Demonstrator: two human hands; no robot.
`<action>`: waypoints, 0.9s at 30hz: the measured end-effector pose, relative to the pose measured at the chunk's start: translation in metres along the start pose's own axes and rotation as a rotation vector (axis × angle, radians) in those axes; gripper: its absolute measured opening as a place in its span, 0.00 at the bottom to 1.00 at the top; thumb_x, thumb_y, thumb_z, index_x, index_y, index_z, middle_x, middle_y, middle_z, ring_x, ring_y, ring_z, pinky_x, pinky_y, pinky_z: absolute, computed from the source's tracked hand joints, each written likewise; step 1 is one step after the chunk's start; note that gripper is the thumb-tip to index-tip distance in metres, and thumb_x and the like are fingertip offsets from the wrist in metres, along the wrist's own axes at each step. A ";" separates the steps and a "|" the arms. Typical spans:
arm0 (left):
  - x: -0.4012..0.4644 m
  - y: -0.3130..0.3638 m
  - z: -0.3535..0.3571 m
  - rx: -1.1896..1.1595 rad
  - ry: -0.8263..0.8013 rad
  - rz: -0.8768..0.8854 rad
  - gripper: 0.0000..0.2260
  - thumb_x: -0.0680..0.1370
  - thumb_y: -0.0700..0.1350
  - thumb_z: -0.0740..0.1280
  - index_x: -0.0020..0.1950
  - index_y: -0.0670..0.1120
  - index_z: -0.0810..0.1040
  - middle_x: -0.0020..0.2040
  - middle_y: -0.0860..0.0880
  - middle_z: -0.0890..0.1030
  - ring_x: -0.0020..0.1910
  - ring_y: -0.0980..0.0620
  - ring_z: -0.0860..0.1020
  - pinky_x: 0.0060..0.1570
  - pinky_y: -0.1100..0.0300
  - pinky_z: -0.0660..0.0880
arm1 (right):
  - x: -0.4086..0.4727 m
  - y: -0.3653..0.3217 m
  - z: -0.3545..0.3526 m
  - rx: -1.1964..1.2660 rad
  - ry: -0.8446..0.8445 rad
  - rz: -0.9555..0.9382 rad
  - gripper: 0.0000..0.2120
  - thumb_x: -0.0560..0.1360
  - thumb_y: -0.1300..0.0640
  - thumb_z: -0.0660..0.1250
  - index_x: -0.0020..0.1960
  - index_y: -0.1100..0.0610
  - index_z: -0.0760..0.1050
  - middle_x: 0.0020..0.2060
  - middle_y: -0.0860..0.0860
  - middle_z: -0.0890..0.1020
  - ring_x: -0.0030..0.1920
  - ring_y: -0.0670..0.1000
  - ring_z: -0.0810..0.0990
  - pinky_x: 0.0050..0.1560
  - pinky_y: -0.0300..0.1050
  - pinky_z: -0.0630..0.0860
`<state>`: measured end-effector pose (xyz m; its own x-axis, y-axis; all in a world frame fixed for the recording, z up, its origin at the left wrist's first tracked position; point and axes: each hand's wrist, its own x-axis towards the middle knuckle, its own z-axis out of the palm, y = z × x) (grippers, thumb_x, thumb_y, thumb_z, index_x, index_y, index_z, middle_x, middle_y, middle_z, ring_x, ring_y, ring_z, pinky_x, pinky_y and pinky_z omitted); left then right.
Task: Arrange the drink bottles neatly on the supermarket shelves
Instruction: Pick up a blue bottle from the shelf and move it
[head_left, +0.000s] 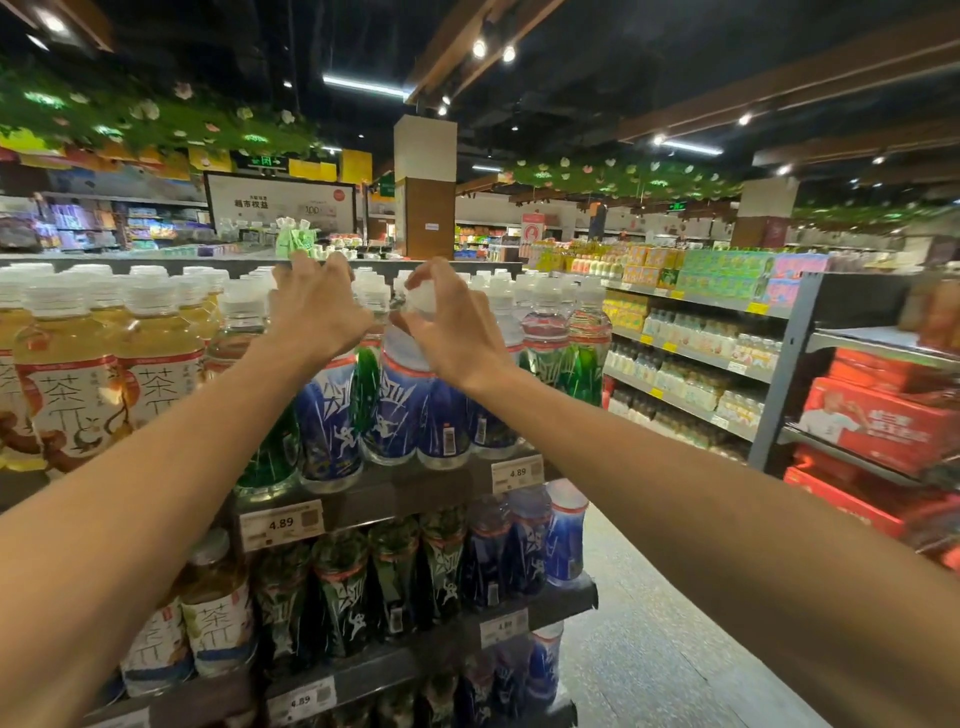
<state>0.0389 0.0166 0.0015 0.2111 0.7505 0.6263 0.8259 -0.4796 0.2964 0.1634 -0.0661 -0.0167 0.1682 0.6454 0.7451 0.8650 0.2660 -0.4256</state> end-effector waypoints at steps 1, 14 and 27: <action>-0.001 0.006 -0.002 -0.001 0.001 0.008 0.18 0.72 0.46 0.70 0.59 0.43 0.73 0.61 0.37 0.70 0.61 0.35 0.70 0.58 0.39 0.72 | 0.001 -0.001 -0.006 0.029 0.028 -0.001 0.16 0.75 0.57 0.73 0.60 0.57 0.72 0.50 0.58 0.84 0.46 0.57 0.83 0.47 0.55 0.81; -0.032 0.159 0.000 -0.040 0.133 0.015 0.10 0.71 0.42 0.69 0.52 0.44 0.80 0.54 0.40 0.81 0.54 0.39 0.77 0.50 0.47 0.74 | -0.027 0.081 -0.158 0.283 -0.031 -0.058 0.18 0.72 0.53 0.76 0.58 0.56 0.77 0.61 0.52 0.81 0.56 0.48 0.76 0.54 0.45 0.71; 0.050 0.393 0.075 0.066 -0.188 -0.002 0.05 0.75 0.38 0.68 0.48 0.41 0.81 0.46 0.44 0.76 0.42 0.48 0.75 0.43 0.54 0.74 | -0.006 0.309 -0.294 0.545 -0.192 0.068 0.20 0.68 0.63 0.79 0.57 0.58 0.78 0.58 0.55 0.81 0.57 0.56 0.81 0.58 0.58 0.80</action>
<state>0.4129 -0.0997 0.0953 0.2978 0.8262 0.4782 0.8578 -0.4514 0.2459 0.5690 -0.1979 -0.0016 0.0819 0.7786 0.6222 0.4783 0.5170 -0.7099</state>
